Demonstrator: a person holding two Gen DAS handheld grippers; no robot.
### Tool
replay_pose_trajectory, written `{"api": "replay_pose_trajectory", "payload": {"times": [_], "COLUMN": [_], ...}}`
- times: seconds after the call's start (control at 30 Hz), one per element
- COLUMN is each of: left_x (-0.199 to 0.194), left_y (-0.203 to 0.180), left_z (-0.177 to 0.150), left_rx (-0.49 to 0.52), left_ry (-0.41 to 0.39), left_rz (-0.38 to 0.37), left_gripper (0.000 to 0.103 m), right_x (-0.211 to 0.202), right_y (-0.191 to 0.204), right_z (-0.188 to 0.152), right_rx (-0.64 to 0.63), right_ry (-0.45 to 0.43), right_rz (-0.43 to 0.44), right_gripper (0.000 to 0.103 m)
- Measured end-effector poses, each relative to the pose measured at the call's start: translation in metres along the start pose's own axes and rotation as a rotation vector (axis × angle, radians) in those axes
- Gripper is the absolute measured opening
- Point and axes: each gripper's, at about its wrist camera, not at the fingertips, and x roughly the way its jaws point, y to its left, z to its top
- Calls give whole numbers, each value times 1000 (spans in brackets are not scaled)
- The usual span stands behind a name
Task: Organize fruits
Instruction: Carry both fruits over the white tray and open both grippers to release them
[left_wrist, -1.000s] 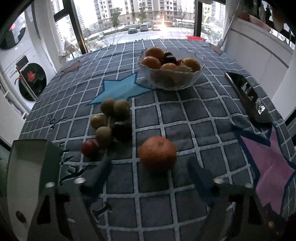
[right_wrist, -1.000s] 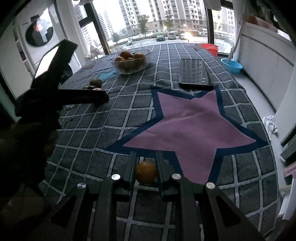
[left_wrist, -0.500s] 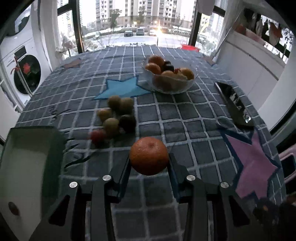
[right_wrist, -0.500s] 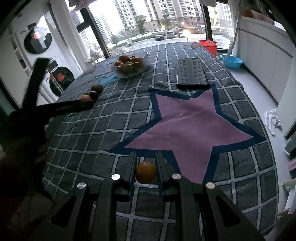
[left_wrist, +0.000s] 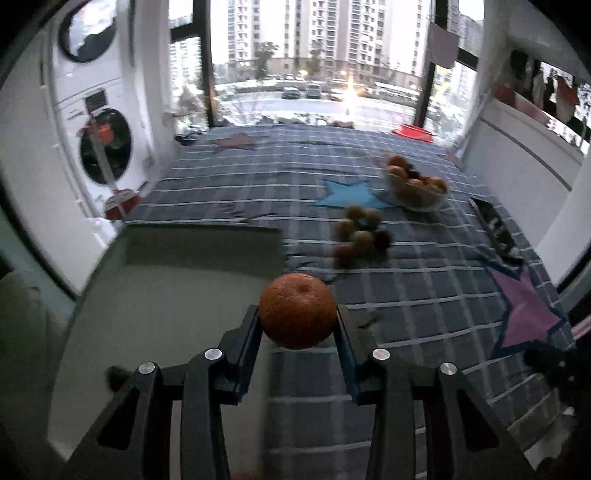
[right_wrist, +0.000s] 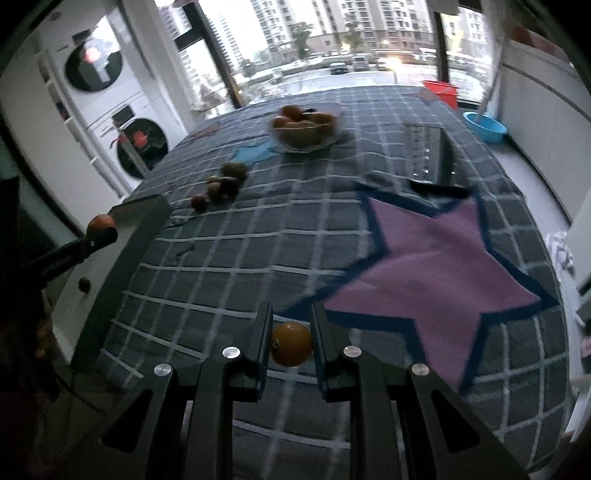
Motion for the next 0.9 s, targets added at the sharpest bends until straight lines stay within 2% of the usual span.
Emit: {"api": "replay_pose_trajectory", "payload": {"times": [0.37, 0.67, 0.9], "left_x": [1, 5, 7], "left_y": [72, 88, 97], "left_z": [-26, -36, -41], "left_rx": [-116, -148, -180], "left_ry": [-13, -30, -47], "left_rz": [99, 119, 128], "left_gripper": [41, 41, 41], "right_x": [33, 67, 95], "right_y": [92, 175, 210], "right_z": [33, 57, 71], "right_rx": [-136, -237, -249], "right_ry": [62, 107, 151], "right_rz": [112, 187, 217], "right_gripper": [23, 23, 23]}}
